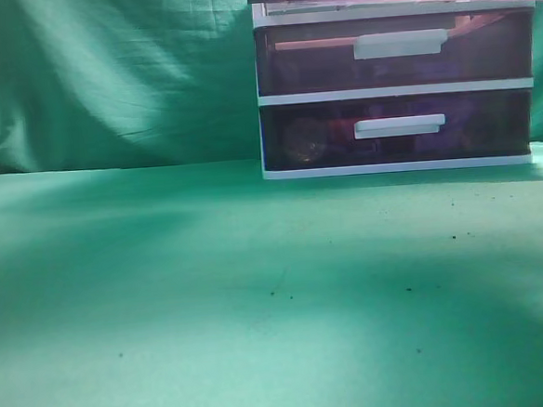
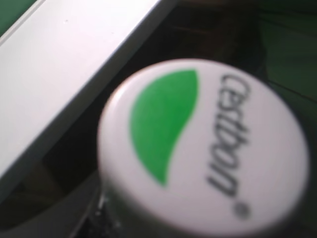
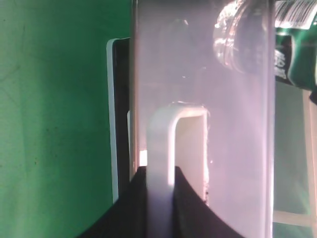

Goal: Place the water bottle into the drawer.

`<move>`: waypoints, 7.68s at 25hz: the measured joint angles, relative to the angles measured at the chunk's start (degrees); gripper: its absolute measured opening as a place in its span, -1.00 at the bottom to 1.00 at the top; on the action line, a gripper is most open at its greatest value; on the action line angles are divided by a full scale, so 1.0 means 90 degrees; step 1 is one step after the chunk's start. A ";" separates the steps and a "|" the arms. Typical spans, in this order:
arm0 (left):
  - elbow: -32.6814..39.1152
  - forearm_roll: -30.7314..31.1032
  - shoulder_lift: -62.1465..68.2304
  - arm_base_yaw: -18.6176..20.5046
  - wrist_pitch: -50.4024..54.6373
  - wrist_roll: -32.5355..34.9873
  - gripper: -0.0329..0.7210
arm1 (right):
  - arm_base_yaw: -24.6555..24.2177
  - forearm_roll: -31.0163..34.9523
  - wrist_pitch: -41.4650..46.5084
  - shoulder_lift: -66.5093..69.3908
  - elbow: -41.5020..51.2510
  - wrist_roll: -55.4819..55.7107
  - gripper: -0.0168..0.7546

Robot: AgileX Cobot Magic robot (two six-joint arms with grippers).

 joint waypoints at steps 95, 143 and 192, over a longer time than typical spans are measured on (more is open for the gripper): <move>0.8731 -0.2368 -0.8906 0.0879 0.0331 -0.1678 -0.91 | -0.0804 0.0381 -0.0037 0.3641 -0.4748 -0.1177 -0.74; 1.1152 -0.2616 -1.2977 0.0879 -0.0290 -0.1678 -0.91 | 0.0134 0.3487 0.7438 -0.4447 -0.2364 0.5324 -0.96; 1.3791 -0.2461 -1.3543 0.0879 -0.1692 -0.1999 -0.91 | -0.1227 0.4401 0.2580 -0.8294 0.4529 0.4574 -0.96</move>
